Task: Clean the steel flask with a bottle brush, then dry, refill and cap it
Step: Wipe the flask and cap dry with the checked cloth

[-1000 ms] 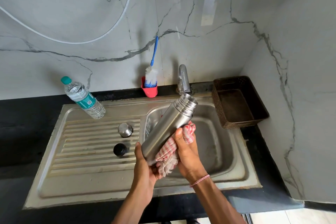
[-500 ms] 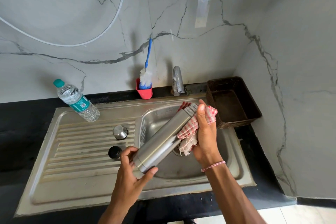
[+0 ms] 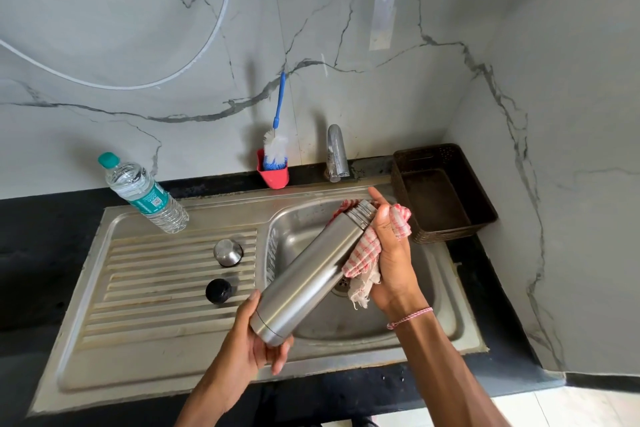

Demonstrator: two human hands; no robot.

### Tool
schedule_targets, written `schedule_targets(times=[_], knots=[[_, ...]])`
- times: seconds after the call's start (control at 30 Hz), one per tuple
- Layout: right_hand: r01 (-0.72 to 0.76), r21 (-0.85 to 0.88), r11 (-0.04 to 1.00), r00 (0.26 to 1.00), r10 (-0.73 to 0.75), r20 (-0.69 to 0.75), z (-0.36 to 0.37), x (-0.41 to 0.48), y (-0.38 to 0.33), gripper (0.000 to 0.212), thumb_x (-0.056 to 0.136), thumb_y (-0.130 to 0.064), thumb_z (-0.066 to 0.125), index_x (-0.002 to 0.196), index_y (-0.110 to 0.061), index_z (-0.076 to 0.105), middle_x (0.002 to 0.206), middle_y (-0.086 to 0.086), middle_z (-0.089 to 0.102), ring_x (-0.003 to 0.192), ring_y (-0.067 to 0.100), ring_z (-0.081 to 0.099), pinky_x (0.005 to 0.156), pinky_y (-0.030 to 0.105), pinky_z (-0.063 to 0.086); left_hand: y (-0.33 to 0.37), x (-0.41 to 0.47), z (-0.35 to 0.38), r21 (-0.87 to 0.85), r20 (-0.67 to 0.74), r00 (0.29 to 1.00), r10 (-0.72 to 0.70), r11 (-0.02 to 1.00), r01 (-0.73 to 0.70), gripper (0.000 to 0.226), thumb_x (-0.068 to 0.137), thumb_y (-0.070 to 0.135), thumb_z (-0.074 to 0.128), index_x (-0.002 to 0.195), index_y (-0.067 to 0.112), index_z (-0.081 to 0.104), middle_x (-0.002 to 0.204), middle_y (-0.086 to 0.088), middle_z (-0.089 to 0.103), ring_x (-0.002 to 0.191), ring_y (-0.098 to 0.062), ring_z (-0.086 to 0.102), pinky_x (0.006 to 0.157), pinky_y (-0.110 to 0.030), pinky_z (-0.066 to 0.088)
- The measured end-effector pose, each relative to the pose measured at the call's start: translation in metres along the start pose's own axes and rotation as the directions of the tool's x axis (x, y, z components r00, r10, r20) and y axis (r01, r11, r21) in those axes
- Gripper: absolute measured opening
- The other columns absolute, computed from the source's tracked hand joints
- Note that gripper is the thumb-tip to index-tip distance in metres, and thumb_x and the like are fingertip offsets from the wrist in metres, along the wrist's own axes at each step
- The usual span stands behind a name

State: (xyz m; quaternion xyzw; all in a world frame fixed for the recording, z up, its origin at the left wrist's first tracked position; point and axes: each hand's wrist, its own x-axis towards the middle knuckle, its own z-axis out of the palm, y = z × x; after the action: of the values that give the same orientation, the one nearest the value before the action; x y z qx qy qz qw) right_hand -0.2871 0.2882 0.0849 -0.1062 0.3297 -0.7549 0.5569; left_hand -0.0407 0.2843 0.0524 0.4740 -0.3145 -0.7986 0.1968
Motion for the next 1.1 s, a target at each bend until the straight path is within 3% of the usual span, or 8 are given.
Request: schedule_targets(times=[0.27,0.37,0.43,0.53,0.67,0.83,1.0,1.1], knots=[[-0.127,0.101,0.987,0.987,0.116,0.108,-0.003,-0.010,0.012,0.088,0.079,-0.047,0.084,0.151,-0.017,0.044,0.134,0.025,0.053,0.117,0.038,0.056,0.114,0.065,0.032,-0.011,0.004,0.003,-0.262,0.256,0.885,-0.389,0.854,0.450,0.087,0.084,0.081,0.055,0.083,-0.006,0.063,0.051,-0.018,0.054,0.031,-0.024,0.053,0.029,-0.024,0.040],[-0.163,0.074,0.984,0.981,0.154,0.118,-0.002,-0.017,0.019,0.076,0.074,-0.051,0.086,0.136,-0.014,0.062,0.129,0.023,0.061,0.115,0.037,0.060,0.114,0.061,0.035,-0.010,0.005,-0.002,-0.100,0.247,0.866,-0.435,0.877,0.469,0.092,0.084,0.084,0.051,0.086,-0.007,0.069,0.061,-0.020,0.061,0.039,-0.026,0.059,0.035,-0.026,0.045],[-0.197,0.073,0.978,0.978,0.191,0.083,-0.001,-0.018,0.021,0.084,0.072,-0.050,0.088,0.136,-0.004,0.060,0.127,0.025,0.060,0.110,0.037,0.062,0.110,0.057,0.042,-0.004,0.006,-0.011,0.237,0.166,0.888,-0.430,0.891,0.387,0.102,0.091,0.086,0.025,0.105,-0.003,0.075,0.080,-0.022,0.071,0.058,-0.029,0.068,0.050,-0.029,0.051],[-0.181,0.111,0.977,0.983,0.180,0.021,-0.002,-0.015,0.023,0.090,0.076,-0.042,0.088,0.149,-0.009,0.044,0.131,0.031,0.056,0.112,0.042,0.060,0.109,0.063,0.041,0.018,0.012,-0.016,0.703,-0.095,0.988,-0.123,0.695,0.154,0.095,0.068,0.105,0.030,0.104,0.030,0.077,0.095,0.002,0.078,0.084,-0.020,0.073,0.075,-0.036,0.057],[-0.208,0.096,0.973,0.978,0.205,0.042,0.002,-0.012,0.031,0.083,0.076,-0.036,0.088,0.146,-0.021,0.047,0.130,0.034,0.058,0.108,0.044,0.065,0.096,0.059,0.052,0.064,0.023,0.016,0.674,-0.049,0.895,0.444,0.676,-0.298,0.047,0.098,0.075,0.039,0.105,0.043,0.073,0.107,0.014,0.076,0.104,-0.009,0.071,0.090,-0.038,0.057],[-0.180,0.085,0.980,0.984,0.179,0.009,0.018,-0.003,0.045,0.080,0.089,-0.034,0.077,0.151,-0.007,0.036,0.142,0.034,0.050,0.127,0.046,0.054,0.108,0.059,0.044,0.085,0.031,0.068,0.676,0.122,0.954,0.273,0.681,-0.281,0.054,0.078,0.092,0.046,0.122,0.061,0.048,0.117,0.018,0.071,0.098,-0.004,0.074,0.087,-0.032,0.059],[-0.158,0.000,0.987,0.987,0.158,-0.034,0.024,0.011,0.043,0.075,0.088,-0.037,0.078,0.147,-0.005,0.043,0.133,0.028,0.058,0.125,0.043,0.057,0.110,0.059,0.042,0.074,0.039,0.069,0.670,0.115,0.905,0.410,0.640,-0.375,0.062,0.088,0.078,0.056,0.135,0.039,0.043,0.090,0.010,0.077,0.078,-0.009,0.075,0.076,-0.031,0.060],[-0.176,-0.057,0.983,0.984,0.173,-0.051,0.032,0.009,0.043,0.063,0.094,-0.037,0.072,0.138,0.003,0.051,0.133,0.030,0.060,0.124,0.042,0.060,0.108,0.055,0.047,0.072,0.045,0.071,0.668,0.000,0.894,0.449,0.665,-0.334,0.064,0.085,0.086,0.048,0.133,0.043,0.044,0.103,0.009,0.076,0.089,0.000,0.074,0.083,-0.029,0.061]])
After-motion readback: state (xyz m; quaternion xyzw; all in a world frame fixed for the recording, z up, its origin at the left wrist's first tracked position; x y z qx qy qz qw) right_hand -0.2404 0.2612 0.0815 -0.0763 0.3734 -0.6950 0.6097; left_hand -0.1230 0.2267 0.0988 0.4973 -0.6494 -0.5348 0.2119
